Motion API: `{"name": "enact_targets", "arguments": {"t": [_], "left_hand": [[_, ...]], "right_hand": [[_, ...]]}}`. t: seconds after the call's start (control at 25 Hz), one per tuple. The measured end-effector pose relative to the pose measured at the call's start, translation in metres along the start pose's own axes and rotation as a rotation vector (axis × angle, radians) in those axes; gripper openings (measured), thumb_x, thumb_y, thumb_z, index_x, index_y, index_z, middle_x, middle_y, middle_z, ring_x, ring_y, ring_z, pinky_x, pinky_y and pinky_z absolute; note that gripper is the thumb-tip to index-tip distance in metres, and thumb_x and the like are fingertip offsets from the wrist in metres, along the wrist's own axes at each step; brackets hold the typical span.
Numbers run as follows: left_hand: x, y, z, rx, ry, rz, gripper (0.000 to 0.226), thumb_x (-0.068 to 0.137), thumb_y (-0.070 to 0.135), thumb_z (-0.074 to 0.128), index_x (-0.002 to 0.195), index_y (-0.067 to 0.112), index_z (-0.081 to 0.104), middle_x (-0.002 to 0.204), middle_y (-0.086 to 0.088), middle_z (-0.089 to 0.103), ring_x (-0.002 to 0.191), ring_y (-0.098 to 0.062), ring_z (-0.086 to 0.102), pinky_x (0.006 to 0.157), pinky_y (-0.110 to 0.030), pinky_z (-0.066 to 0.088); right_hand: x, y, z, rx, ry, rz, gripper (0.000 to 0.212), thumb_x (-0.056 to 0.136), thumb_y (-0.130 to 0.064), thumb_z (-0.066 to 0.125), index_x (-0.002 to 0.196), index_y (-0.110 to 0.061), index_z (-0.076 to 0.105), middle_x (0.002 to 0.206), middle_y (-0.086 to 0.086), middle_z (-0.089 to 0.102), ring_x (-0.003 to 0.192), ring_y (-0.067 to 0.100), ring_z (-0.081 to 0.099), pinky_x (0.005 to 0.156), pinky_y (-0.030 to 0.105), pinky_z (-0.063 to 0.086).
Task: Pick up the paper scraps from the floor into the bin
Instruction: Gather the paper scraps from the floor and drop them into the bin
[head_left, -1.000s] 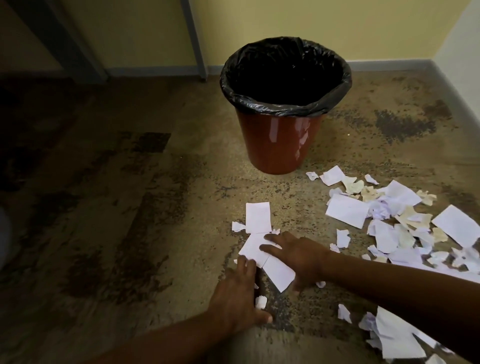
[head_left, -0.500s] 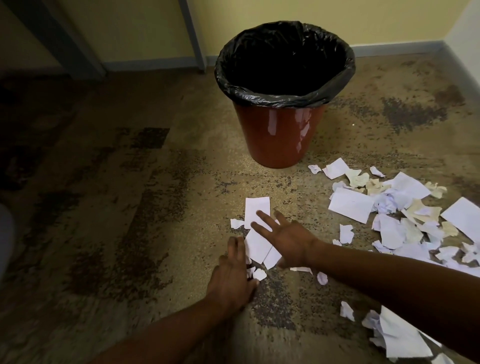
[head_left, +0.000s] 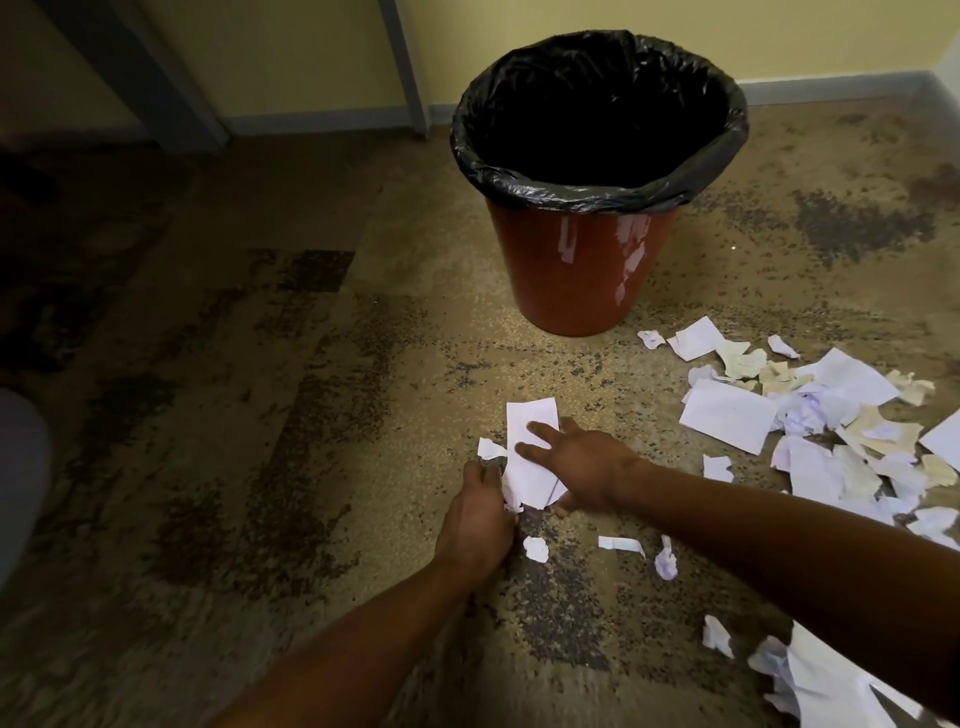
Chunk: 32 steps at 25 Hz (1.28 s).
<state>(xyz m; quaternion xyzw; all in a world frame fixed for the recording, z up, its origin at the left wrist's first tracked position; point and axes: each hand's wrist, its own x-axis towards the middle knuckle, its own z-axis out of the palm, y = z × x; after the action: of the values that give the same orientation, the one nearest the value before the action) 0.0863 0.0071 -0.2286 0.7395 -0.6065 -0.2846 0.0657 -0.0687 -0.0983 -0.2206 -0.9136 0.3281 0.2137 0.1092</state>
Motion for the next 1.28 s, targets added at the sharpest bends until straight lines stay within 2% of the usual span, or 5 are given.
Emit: {"name": "enact_targets", "arguments": {"t": [0.24, 0.56, 0.84, 1.08, 1.28], "left_hand": [[0.018, -0.001, 0.004, 0.023, 0.027, 0.001, 0.032, 0.091, 0.012, 0.057, 0.123, 0.016, 0.053, 0.119, -0.009, 0.054, 0.104, -0.029, 0.061, 0.087, -0.039, 0.05], [0.026, 0.026, 0.004, -0.15, 0.048, 0.059, 0.016, 0.084, 0.009, 0.059, 0.069, 0.013, 0.057, 0.075, -0.006, 0.066, 0.075, -0.024, 0.063, 0.06, -0.028, 0.032], [0.027, 0.063, -0.011, -0.218, 0.156, 0.261, 0.024, 0.092, 0.012, 0.063, 0.112, 0.015, 0.076, 0.096, -0.007, 0.067, 0.09, -0.019, 0.06, 0.072, -0.024, 0.04], [0.03, 0.119, -0.073, -0.292, 0.338, 0.411, 0.033, 0.089, 0.008, 0.063, 0.115, 0.024, 0.076, 0.087, 0.005, 0.062, 0.081, -0.011, 0.055, 0.065, -0.003, 0.033], [0.035, 0.17, -0.141, -0.376, 0.504, 0.457, 0.031, 0.091, 0.009, 0.067, 0.121, 0.017, 0.072, 0.099, 0.002, 0.063, 0.079, -0.004, 0.055, 0.075, -0.018, 0.051]], "right_hand": [[-0.005, -0.005, -0.001, -0.059, 0.114, -0.027, 0.031, 0.092, -0.016, 0.052, 0.123, -0.013, 0.056, 0.123, 0.012, 0.057, 0.11, 0.033, 0.058, 0.078, 0.041, 0.053], [-0.03, 0.009, -0.006, -0.081, 0.182, -0.038, 0.023, 0.094, -0.014, 0.046, 0.105, -0.01, 0.065, 0.101, 0.012, 0.064, 0.096, 0.034, 0.064, 0.068, 0.039, 0.051], [-0.078, 0.039, -0.026, -0.063, 0.401, 0.022, 0.018, 0.089, -0.011, 0.052, 0.103, -0.012, 0.063, 0.098, 0.01, 0.063, 0.094, 0.031, 0.062, 0.067, 0.04, 0.055], [-0.108, 0.069, -0.088, -0.04, 0.679, 0.123, 0.017, 0.086, -0.023, 0.051, 0.096, -0.018, 0.065, 0.095, 0.003, 0.065, 0.089, 0.026, 0.063, 0.064, 0.034, 0.05], [-0.14, 0.083, -0.16, 0.033, 0.957, 0.156, 0.013, 0.09, -0.02, 0.06, 0.095, -0.014, 0.07, 0.088, 0.006, 0.067, 0.079, 0.025, 0.061, 0.062, 0.029, 0.045]]}}
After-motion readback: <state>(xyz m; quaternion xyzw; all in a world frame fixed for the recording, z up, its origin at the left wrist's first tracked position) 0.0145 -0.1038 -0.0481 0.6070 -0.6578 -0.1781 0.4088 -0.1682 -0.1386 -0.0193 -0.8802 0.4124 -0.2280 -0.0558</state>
